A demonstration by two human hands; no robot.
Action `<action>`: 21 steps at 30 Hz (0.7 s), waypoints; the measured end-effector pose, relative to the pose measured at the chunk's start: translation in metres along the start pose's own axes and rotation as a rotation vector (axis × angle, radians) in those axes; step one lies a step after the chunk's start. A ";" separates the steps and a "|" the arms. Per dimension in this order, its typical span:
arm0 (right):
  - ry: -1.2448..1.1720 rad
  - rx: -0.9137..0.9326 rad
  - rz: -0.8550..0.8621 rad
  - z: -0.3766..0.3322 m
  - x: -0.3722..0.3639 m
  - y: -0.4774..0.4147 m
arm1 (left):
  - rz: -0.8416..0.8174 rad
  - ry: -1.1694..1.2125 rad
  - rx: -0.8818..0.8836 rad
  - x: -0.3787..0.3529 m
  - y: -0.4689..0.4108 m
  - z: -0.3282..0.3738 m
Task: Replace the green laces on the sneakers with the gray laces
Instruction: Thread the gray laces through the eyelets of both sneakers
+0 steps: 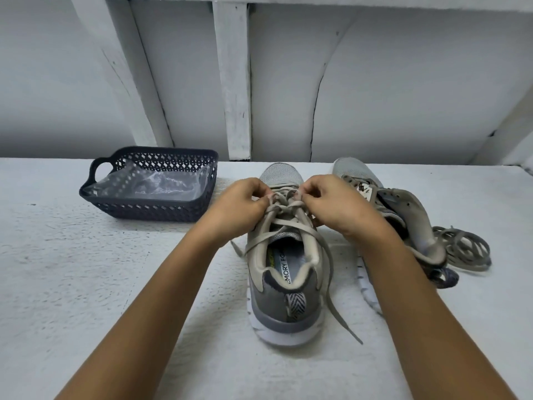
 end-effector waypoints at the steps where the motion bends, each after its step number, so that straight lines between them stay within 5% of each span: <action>1: 0.059 -0.003 0.028 -0.001 0.000 0.000 | 0.025 -0.029 0.002 0.000 -0.001 -0.001; 9: 0.030 -0.024 0.130 0.008 0.000 -0.008 | 0.065 0.073 0.004 0.000 -0.003 -0.006; 21: -0.052 0.007 0.065 0.012 -0.003 -0.014 | 0.043 0.074 0.070 0.001 -0.005 -0.012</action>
Point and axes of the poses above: each hand's wrist, its own y-axis away from the middle knuckle, its own x-axis out of the back of the hand, z = x × y, the point moved 5 cm from there along -y, towards the middle knuckle, and after that the axes turned 15 degrees about -z, right-handed, at the moved point
